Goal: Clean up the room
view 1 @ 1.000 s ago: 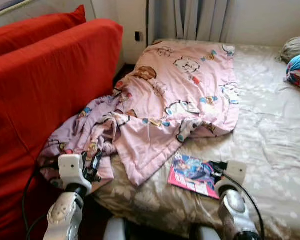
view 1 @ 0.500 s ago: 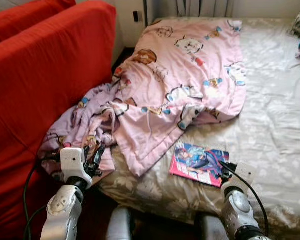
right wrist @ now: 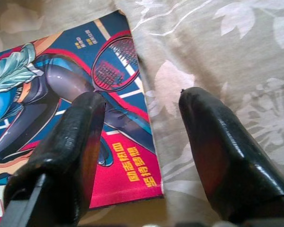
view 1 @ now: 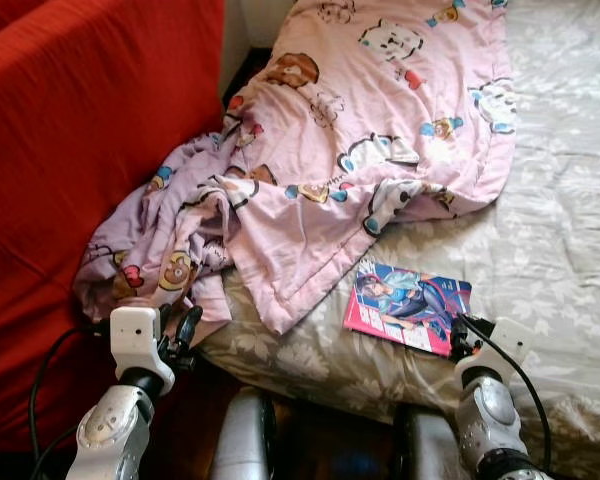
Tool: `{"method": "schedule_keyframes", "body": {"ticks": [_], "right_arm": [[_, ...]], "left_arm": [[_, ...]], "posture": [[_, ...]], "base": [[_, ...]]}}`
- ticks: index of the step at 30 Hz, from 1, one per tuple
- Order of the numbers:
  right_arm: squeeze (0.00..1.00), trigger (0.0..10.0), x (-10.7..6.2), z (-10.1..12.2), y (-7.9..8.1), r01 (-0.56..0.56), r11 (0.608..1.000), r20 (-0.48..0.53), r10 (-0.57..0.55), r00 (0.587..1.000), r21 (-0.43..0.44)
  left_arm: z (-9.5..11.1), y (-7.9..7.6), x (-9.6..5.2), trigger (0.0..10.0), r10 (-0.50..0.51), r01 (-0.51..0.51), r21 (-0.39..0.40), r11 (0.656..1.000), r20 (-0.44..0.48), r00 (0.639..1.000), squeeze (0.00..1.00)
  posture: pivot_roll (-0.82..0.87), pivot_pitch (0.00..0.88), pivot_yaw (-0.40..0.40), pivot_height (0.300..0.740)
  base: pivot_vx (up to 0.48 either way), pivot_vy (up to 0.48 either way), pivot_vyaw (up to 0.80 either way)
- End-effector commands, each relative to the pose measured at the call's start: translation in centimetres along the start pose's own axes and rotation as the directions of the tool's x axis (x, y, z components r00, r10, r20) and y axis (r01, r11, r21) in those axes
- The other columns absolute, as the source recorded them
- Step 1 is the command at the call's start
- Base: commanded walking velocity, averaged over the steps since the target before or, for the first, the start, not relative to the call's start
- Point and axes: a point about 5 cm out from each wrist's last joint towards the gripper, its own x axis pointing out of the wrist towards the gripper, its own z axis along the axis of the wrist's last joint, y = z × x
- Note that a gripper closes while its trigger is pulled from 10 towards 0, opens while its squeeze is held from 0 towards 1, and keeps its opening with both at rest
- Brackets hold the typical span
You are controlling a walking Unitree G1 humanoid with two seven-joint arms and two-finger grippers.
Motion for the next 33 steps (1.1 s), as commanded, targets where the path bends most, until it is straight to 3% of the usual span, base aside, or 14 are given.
{"method": "schedule_keyframes", "body": {"ticks": [1, 9, 20, 33], "right_arm": [[0.00, 10.0, -0.3, -1.0, 0.2, -0.023, 0.999, -0.046, 0.024, 0.999, 0.027], [0.00, 10.0, -0.6, -1.7, 0.4, -0.107, 0.984, -0.076, 0.119, 0.990, 0.142], [0.00, 10.0, -0.4, -0.7, -0.8, -0.083, 0.986, -0.019, 0.087, 0.996, 0.145], [0.00, 10.0, -0.7, -1.6, -1.0, -0.069, 0.979, -0.049, 0.080, 0.996, 0.191]], "left_arm": [[-0.1, 0.7, -0.7, 10.0, 0.021, -0.021, 0.000, 1.000, -0.018, 1.000, 0.00], [0.3, 0.9, -1.0, 10.0, 0.024, -0.024, 0.008, 1.000, -0.021, 0.999, 0.00], [0.5, 1.4, -1.3, 10.0, 0.034, -0.033, 0.022, 0.999, -0.032, 0.999, 0.00], [0.6, 1.5, -1.4, 10.0, 0.031, -0.030, 0.028, 0.999, -0.037, 0.999, 0.00]], "posture": [[0.18, 0.292, 0.139, 0.620], [0.20, 0.297, 0.147, 0.620], [0.20, 0.303, 0.154, 0.620], [0.21, 0.306, 0.163, 0.620]], "base": [[0.000, 0.000, 0.00], [0.000, 0.000, 0.00], [0.000, 0.000, 0.00], [0.000, 0.000, 0.00]]}}
